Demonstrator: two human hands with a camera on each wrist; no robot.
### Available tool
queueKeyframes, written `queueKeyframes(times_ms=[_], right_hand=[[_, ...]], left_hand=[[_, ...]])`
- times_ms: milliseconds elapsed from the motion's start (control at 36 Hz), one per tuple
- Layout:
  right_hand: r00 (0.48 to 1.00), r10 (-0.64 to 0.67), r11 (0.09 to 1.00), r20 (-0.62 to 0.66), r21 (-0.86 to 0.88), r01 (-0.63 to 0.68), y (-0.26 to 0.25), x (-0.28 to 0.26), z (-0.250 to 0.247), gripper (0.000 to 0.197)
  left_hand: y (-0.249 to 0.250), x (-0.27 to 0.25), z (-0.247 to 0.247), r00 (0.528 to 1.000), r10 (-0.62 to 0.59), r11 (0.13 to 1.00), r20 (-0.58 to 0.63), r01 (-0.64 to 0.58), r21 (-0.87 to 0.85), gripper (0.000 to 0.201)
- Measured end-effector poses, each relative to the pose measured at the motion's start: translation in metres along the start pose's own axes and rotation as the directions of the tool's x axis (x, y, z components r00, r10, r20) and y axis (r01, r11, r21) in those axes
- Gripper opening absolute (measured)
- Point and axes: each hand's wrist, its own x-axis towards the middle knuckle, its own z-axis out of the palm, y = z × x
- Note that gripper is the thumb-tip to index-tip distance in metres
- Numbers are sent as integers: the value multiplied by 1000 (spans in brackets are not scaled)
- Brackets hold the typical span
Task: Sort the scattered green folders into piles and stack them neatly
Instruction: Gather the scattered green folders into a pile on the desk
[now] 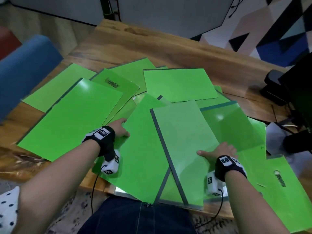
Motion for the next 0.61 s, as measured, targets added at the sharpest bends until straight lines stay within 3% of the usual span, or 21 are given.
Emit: queueKeyframes(times_ms=[83, 194, 278, 417, 472, 528, 611], right_hand=[[1000, 9, 994, 18, 106, -11, 5, 1, 5, 138], [998, 28, 991, 50, 130, -34, 7, -5, 2, 122], [998, 21, 994, 52, 111, -27, 6, -10, -6, 111], [1000, -16, 949, 26, 316, 7, 9, -12, -38, 121], [999, -49, 911, -10, 408, 49, 6, -7, -59, 106], [984, -133, 891, -121, 420, 172, 1, -5, -82, 98], [909, -325, 812, -260, 416, 409, -1, -7, -124, 82]], left_hand=[[-2, -2, 4, 999, 16, 1000, 38, -16, 11, 89], [-4, -4, 9, 1000, 27, 999, 17, -27, 36, 92], [-4, -5, 7, 1000, 0, 1000, -29, 0, 12, 75], [4, -7, -1, 998, 40, 994, -45, -44, -100, 43], [4, -7, -5, 999, 48, 977, -8, -49, -206, 54], [4, -7, -9, 998, 18, 941, 58, 3, -337, 68], [6, -3, -17, 997, -14, 865, 73, 48, -500, 79]])
